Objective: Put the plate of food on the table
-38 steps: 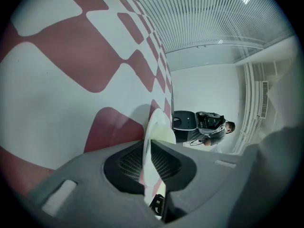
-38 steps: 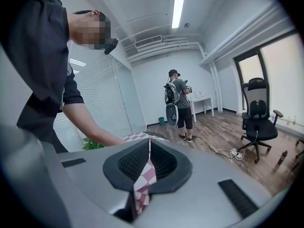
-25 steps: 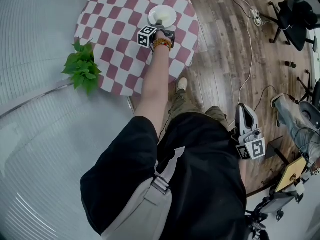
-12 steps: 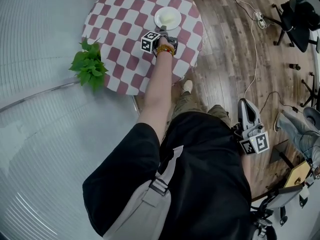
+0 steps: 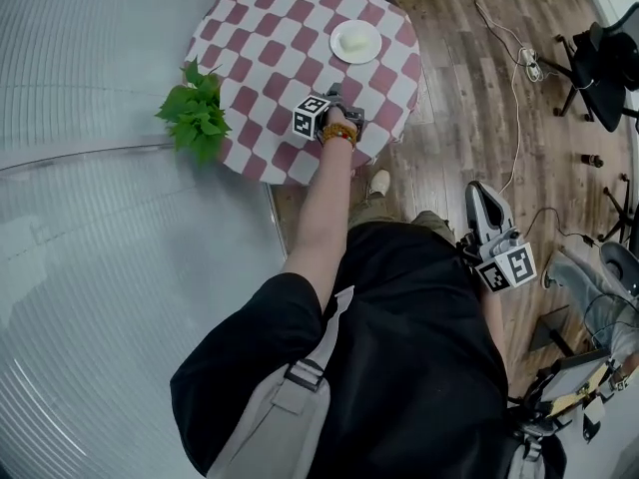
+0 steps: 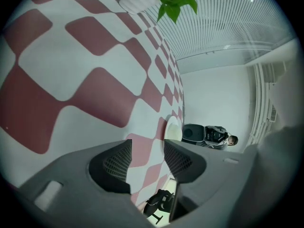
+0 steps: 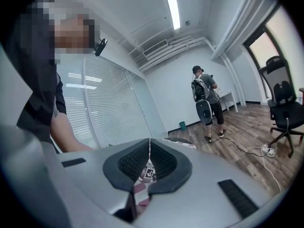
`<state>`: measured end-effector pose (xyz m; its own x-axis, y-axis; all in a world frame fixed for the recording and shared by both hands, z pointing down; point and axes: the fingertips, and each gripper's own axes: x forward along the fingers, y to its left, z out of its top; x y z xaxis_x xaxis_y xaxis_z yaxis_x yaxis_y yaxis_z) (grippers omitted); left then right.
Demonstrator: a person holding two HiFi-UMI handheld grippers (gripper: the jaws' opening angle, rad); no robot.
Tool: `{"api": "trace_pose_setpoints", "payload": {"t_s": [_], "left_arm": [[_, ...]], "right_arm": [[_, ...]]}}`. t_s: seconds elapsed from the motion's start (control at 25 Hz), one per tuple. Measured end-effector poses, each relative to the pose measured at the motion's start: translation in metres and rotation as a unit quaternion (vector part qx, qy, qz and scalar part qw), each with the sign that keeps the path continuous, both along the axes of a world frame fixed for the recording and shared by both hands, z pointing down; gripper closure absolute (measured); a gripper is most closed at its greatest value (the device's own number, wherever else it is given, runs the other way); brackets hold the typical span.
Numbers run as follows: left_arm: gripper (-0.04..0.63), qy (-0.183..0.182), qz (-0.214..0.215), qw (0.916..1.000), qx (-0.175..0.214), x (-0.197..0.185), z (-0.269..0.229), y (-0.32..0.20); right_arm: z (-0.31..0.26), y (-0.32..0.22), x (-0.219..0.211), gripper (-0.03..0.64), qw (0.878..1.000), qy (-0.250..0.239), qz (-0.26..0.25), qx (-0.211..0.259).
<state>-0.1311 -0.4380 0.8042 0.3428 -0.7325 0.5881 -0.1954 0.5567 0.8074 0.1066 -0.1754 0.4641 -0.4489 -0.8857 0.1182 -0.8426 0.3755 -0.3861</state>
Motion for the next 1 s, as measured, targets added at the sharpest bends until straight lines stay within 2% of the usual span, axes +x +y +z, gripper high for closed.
{"api": "trace_pose_setpoints", "payload": {"t_s": [0.12,0.32,0.44,0.56,0.72,0.88,0.96,1.0], "left_arm": [[0.399,0.008,-0.013,0.9999,0.004,-0.016,0.000,0.025],[0.399,-0.008,0.007,0.9997,0.020,-0.042,-0.011,0.063],[0.400,-0.021,0.038,0.9981,0.044,-0.048,-0.027,0.086],[0.400,-0.047,0.079,0.9927,0.078,-0.054,-0.051,0.111],[0.400,-0.056,0.104,0.9868,0.111,-0.057,-0.087,0.142],[0.400,-0.088,0.137,0.9742,0.156,-0.063,-0.131,0.163],[0.400,-0.136,0.162,0.9600,0.183,-0.073,-0.152,0.172],[0.400,-0.169,0.180,0.9480,0.201,-0.078,-0.163,0.175]], "right_arm": [[0.004,-0.005,-0.011,0.604,1.000,-0.007,-0.019,-0.002],[0.009,-0.016,-0.029,0.604,0.998,-0.020,-0.052,-0.006],[0.011,-0.022,-0.041,0.604,0.997,-0.021,-0.075,-0.006],[0.007,-0.029,-0.051,0.604,0.995,-0.026,-0.094,-0.001],[0.005,-0.042,-0.061,0.604,0.993,-0.018,-0.114,0.001],[0.012,-0.062,-0.068,0.604,0.994,0.007,-0.110,-0.016],[0.022,-0.073,-0.073,0.604,0.994,0.031,-0.103,-0.031],[0.026,-0.077,-0.077,0.604,0.993,0.039,-0.103,-0.036]]}}
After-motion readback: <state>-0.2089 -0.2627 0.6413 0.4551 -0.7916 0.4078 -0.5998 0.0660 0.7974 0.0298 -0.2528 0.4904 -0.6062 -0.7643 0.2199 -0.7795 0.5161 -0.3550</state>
